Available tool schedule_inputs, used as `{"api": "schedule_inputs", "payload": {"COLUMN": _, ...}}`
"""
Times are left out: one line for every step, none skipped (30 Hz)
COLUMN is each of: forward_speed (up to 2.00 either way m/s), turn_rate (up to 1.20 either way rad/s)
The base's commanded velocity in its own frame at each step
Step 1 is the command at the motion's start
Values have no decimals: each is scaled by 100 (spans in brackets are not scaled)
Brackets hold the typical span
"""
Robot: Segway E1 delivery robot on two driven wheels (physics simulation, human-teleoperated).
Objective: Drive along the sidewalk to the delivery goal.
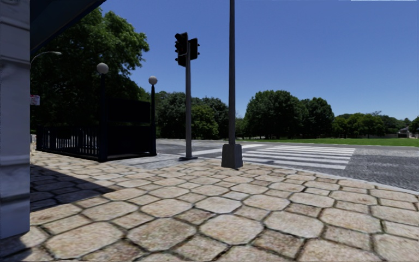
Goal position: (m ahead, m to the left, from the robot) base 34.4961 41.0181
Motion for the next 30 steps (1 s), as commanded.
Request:
{"api": "schedule_inputs", "payload": {"forward_speed": 110, "turn_rate": -114}}
{"api": "schedule_inputs", "payload": {"forward_speed": 110, "turn_rate": -114}}
{"api": "schedule_inputs", "payload": {"forward_speed": 110, "turn_rate": -38}}
{"api": "schedule_inputs", "payload": {"forward_speed": 110, "turn_rate": 0}}
{"api": "schedule_inputs", "payload": {"forward_speed": 110, "turn_rate": 0}}
{"api": "schedule_inputs", "payload": {"forward_speed": 110, "turn_rate": 0}}
{"api": "schedule_inputs", "payload": {"forward_speed": 110, "turn_rate": 0}}
{"api": "schedule_inputs", "payload": {"forward_speed": 110, "turn_rate": 0}}
{"api": "schedule_inputs", "payload": {"forward_speed": 110, "turn_rate": 0}}
{"api": "schedule_inputs", "payload": {"forward_speed": 110, "turn_rate": 0}}
{"api": "schedule_inputs", "payload": {"forward_speed": 110, "turn_rate": 0}}
{"api": "schedule_inputs", "payload": {"forward_speed": 110, "turn_rate": 0}}
{"api": "schedule_inputs", "payload": {"forward_speed": 110, "turn_rate": 0}}
{"api": "schedule_inputs", "payload": {"forward_speed": 110, "turn_rate": 0}}
{"api": "schedule_inputs", "payload": {"forward_speed": 110, "turn_rate": 0}}
{"api": "schedule_inputs", "payload": {"forward_speed": 110, "turn_rate": 0}}
{"api": "schedule_inputs", "payload": {"forward_speed": 110, "turn_rate": 0}}
{"api": "schedule_inputs", "payload": {"forward_speed": 110, "turn_rate": 0}}
{"api": "schedule_inputs", "payload": {"forward_speed": 110, "turn_rate": 51}}
{"api": "schedule_inputs", "payload": {"forward_speed": 110, "turn_rate": 87}}
{"api": "schedule_inputs", "payload": {"forward_speed": 110, "turn_rate": 93}}
{"api": "schedule_inputs", "payload": {"forward_speed": 110, "turn_rate": 98}}
{"api": "schedule_inputs", "payload": {"forward_speed": 110, "turn_rate": 95}}
{"api": "schedule_inputs", "payload": {"forward_speed": 110, "turn_rate": 68}}
{"api": "schedule_inputs", "payload": {"forward_speed": 110, "turn_rate": 48}}
{"api": "schedule_inputs", "payload": {"forward_speed": 110, "turn_rate": 42}}
{"api": "schedule_inputs", "payload": {"forward_speed": 110, "turn_rate": 40}}
{"api": "schedule_inputs", "payload": {"forward_speed": 110, "turn_rate": 46}}
{"api": "schedule_inputs", "payload": {"forward_speed": 110, "turn_rate": 64}}
{"api": "schedule_inputs", "payload": {"forward_speed": 110, "turn_rate": 77}}
